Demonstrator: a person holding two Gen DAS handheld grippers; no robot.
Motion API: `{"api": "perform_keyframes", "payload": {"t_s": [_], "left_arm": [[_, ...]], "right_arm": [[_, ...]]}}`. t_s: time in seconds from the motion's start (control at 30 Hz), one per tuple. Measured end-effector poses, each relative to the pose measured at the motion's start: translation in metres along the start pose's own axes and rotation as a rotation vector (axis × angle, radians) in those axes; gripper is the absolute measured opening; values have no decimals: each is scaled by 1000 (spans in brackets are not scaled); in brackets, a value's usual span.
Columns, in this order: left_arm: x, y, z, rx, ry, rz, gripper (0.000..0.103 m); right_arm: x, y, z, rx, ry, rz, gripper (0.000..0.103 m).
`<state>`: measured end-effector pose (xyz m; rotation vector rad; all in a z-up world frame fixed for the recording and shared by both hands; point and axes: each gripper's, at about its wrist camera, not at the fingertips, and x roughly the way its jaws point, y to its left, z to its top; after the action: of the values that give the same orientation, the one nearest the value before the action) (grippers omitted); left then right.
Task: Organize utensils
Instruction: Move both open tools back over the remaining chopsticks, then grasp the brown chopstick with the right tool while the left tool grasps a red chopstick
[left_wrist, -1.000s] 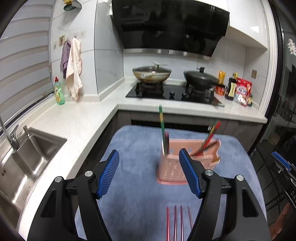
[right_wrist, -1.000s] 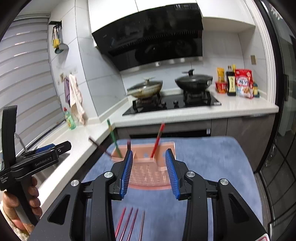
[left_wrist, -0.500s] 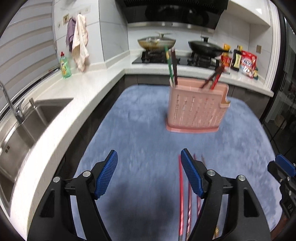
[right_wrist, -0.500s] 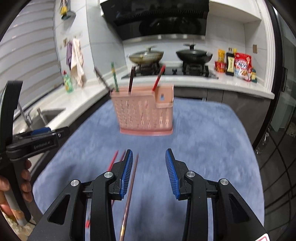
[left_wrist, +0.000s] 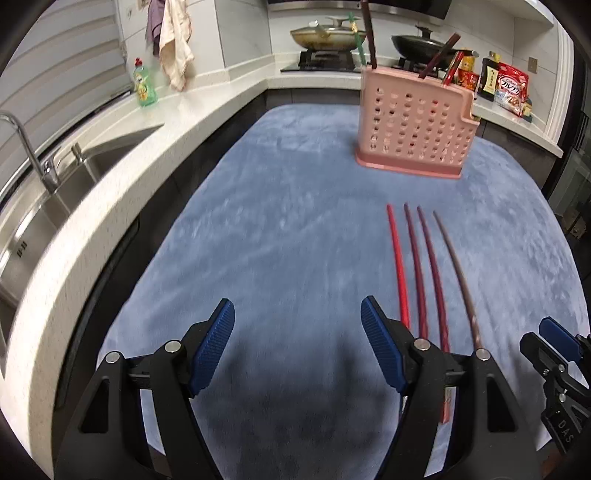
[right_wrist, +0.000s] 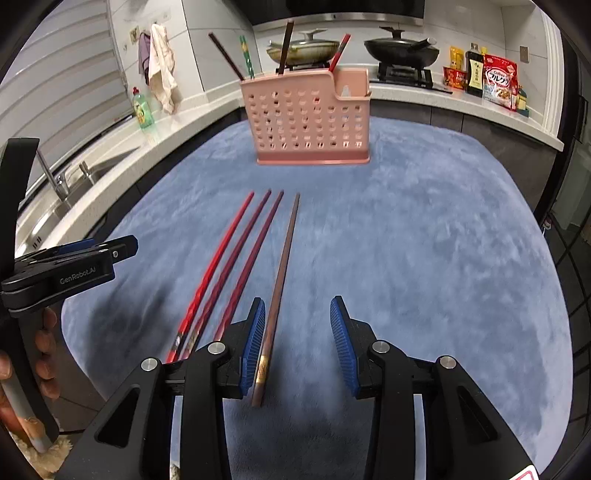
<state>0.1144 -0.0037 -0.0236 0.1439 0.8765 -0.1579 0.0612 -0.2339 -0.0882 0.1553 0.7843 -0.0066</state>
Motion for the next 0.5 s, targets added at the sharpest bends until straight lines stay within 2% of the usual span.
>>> {"api": "perform_keyframes", "payload": {"t_s": [0.2, 0.5], "left_arm": [[4, 6, -19, -26, 33, 1, 67], [10, 10, -31, -38, 60, 4, 67]], "right_arm": [[11, 6, -14, 15, 39, 26, 37], [22, 17, -26, -10, 72, 21, 37]]}}
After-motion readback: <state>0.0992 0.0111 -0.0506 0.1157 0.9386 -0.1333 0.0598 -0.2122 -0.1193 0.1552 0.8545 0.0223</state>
